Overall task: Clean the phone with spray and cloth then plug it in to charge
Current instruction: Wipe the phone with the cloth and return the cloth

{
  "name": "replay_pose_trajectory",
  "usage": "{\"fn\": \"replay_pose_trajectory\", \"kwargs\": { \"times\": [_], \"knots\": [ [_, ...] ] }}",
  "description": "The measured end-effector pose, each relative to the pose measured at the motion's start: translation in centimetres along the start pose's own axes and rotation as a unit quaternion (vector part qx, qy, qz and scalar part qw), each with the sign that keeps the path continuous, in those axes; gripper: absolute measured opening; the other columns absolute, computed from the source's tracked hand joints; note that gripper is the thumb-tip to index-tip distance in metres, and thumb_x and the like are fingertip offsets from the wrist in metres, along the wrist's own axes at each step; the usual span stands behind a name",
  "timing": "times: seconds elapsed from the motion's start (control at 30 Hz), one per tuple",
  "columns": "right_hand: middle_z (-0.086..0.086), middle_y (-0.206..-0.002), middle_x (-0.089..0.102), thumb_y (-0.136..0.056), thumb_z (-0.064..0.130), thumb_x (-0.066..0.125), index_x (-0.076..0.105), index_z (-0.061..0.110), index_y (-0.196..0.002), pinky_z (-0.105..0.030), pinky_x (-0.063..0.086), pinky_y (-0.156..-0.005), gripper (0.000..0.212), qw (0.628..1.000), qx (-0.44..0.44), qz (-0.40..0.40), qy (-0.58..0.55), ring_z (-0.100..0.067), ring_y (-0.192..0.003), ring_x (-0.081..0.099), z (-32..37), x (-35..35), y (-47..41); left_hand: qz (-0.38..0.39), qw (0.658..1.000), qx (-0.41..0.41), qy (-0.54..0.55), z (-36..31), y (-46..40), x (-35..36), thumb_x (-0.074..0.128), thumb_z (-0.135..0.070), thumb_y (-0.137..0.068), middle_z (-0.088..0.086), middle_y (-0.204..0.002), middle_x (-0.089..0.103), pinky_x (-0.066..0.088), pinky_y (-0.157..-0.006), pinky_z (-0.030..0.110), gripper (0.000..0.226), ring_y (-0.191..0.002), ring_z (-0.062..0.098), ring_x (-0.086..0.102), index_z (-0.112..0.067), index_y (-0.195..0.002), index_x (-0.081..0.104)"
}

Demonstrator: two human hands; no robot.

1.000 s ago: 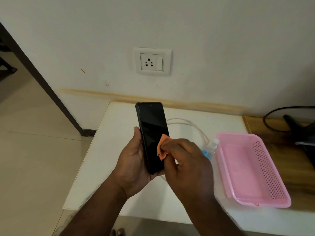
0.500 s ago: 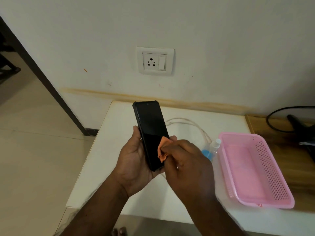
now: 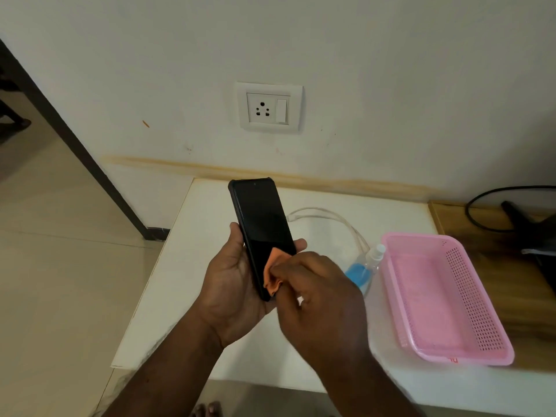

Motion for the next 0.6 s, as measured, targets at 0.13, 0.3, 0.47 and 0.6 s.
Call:
{"fn": "replay_pose_trajectory", "kwargs": {
  "times": [0.13,0.3,0.47,0.6],
  "knots": [
    [0.0,-0.097,0.076,-0.077,0.025,0.071,0.078,0.018,-0.098,-0.028,0.062,-0.068,0.024,0.999,-0.033,-0.021,0.004,-0.015,-0.083,0.072,1.4,0.5,0.1,-0.012,1.0,0.006,-0.004,0.6,0.0,0.1,0.03,-0.071,-0.092,0.024,-0.141,0.057,0.033,-0.117,0.055,0.077,-0.133,0.041,0.053,-0.018,-0.145,0.048],
    [0.003,-0.1,0.074,-0.086,0.027,0.067,0.076,0.021,-0.104,-0.02,0.056,-0.074,0.021,0.999,0.032,0.004,-0.004,-0.014,-0.086,0.069,-1.4,-0.4,-0.4,-0.019,1.0,0.006,-0.004,0.1,0.1,0.1,0.028,-0.071,-0.092,0.017,-0.132,0.067,0.059,-0.089,0.046,0.074,-0.116,0.031,0.068,-0.021,-0.137,0.06],
    [0.007,-0.099,0.074,-0.083,0.031,0.07,0.076,0.024,-0.103,-0.02,0.058,-0.074,0.022,1.0,-0.02,0.015,-0.016,-0.008,-0.085,0.068,0.6,0.7,0.5,-0.026,0.999,0.02,0.011,-0.2,0.0,0.2,0.027,-0.072,-0.092,0.024,-0.138,0.059,0.041,-0.11,0.054,0.078,-0.128,0.041,0.057,-0.019,-0.146,0.046],
    [0.004,-0.103,0.075,-0.084,0.031,0.068,0.076,0.021,-0.107,-0.023,0.058,-0.077,0.026,0.999,-0.031,0.01,-0.011,-0.011,-0.09,0.069,0.2,0.5,0.2,-0.031,0.999,0.017,0.005,0.1,0.0,0.1,0.026,-0.072,-0.094,0.023,-0.14,0.058,0.038,-0.114,0.053,0.077,-0.13,0.039,0.056,-0.019,-0.147,0.046]
  ]
}}
Point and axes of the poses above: each hand's wrist, its own y-axis away from the middle knuckle, its own x-axis out of the palm, z = x × y, the point moved 4 cm from there along -y, towards the middle knuckle
